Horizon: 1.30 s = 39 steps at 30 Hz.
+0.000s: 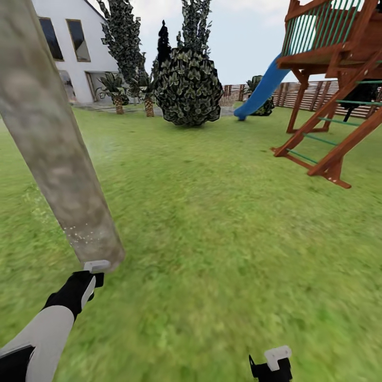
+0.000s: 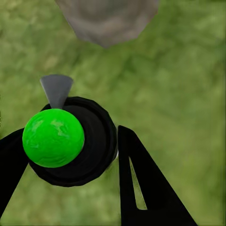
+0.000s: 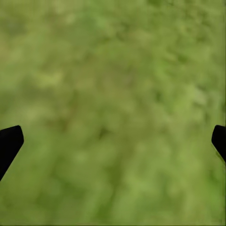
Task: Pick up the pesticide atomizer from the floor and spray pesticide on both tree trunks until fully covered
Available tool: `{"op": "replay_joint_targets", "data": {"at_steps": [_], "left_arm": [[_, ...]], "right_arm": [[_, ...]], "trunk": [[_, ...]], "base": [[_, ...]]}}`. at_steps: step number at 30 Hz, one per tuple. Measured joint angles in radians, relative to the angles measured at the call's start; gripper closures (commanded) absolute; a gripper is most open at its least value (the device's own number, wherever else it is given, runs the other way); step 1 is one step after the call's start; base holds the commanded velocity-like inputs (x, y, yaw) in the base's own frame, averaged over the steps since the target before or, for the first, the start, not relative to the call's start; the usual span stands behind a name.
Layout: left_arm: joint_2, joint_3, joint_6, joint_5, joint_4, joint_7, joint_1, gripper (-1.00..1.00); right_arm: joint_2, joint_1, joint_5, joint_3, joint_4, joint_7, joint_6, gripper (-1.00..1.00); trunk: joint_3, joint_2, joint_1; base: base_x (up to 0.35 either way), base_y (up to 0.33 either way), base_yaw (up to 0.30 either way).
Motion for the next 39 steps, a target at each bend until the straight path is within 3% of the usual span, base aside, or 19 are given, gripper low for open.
{"op": "replay_joint_targets", "data": {"at_steps": [15, 25, 39], "left_arm": [[0.000, -0.001, -0.001, 0.001, 0.000, 0.000, 0.000, 1.00], [0.000, -0.001, -0.001, 0.000, 0.000, 0.000, 0.000, 1.00], [-0.002, -0.004, -0.001, 0.000, 0.003, 0.000, 0.000, 1.00]], "right_arm": [[0.000, 0.000, 0.001, 0.000, 0.000, 0.000, 0.000, -1.00], [0.000, 0.000, 0.001, 0.000, 0.000, 0.000, 0.000, -1.00], [0.000, 0.000, 0.001, 0.000, 0.000, 0.000, 0.000, -1.00]], "trunk": [[0.000, 0.000, 0.000], [0.000, 0.000, 0.000], [0.000, 0.000, 0.000]], "base": [[0.202, -0.228, 0.274], [0.199, -0.228, 0.031], [0.156, -0.238, 0.192]]}}
